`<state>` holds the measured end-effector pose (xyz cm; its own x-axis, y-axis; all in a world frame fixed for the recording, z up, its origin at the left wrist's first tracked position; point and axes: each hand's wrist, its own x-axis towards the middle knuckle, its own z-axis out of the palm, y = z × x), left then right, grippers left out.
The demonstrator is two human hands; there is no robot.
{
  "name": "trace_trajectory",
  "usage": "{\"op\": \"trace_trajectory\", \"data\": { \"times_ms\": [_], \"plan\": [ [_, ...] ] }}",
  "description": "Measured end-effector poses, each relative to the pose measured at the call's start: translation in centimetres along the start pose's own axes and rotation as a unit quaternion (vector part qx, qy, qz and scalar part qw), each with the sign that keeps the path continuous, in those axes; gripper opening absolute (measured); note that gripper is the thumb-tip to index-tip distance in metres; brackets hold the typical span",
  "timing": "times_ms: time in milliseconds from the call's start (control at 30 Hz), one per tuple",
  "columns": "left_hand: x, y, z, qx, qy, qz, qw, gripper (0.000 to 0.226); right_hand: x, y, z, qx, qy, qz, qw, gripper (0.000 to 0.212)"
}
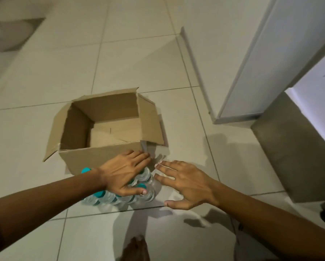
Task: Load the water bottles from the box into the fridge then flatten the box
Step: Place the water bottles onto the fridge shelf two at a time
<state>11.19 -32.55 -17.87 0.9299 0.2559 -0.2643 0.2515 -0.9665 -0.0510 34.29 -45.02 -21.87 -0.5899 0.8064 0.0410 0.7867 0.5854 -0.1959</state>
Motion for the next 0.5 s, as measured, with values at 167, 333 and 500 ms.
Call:
{"op": "trace_trajectory", "data": {
  "times_ms": [167,333,500],
  "plan": [
    [-2.3,0.2,2.0,-0.009,0.029,-0.006,1.000,0.083,3.5,-0.4,2.0,-0.003,-0.038,0.019,0.999,0.069],
    [-3.0,0.7,2.7,0.001,0.093,-0.003,0.996,0.067,6.8,0.3,2.1,-0.015,-0.052,0.011,0.998,0.061],
    [-3.1,1.2,2.7,0.022,0.105,0.061,0.992,0.046,8.5,-0.1,2.4,0.025,-0.047,-0.012,0.999,0.050]
  ]
}}
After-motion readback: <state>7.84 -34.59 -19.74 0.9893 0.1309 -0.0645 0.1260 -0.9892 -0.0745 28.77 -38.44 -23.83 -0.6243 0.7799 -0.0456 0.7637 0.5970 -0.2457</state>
